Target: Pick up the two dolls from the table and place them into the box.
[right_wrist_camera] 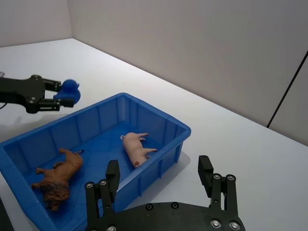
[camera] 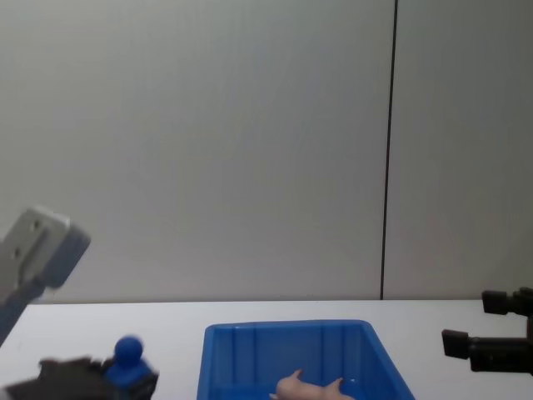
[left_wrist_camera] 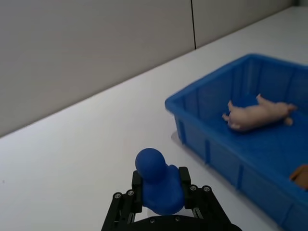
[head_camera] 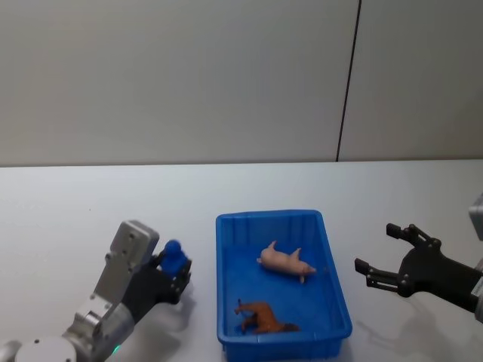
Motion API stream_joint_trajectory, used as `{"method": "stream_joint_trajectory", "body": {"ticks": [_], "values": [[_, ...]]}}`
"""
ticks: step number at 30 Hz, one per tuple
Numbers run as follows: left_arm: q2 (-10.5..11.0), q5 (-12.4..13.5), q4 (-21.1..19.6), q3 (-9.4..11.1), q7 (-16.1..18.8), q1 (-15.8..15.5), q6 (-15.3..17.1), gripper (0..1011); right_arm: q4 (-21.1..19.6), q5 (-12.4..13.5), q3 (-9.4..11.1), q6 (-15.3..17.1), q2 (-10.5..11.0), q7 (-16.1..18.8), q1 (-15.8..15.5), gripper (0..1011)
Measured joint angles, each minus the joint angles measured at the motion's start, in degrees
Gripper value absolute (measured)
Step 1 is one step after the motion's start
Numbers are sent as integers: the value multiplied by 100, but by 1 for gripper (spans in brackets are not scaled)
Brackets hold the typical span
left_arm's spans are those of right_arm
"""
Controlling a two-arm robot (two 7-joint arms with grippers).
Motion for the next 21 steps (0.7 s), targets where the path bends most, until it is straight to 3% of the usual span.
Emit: {"method": "stream_joint_trajectory", "body": {"ticks": [17,21], "values": [[-328,306,-517,148,-308,-269,-92,357,0,0,0,0,0,0,0,1001],[-400,353,-563,193,-384,-302,-93,495,0,0,0,0,0,0,0,1001]]}}
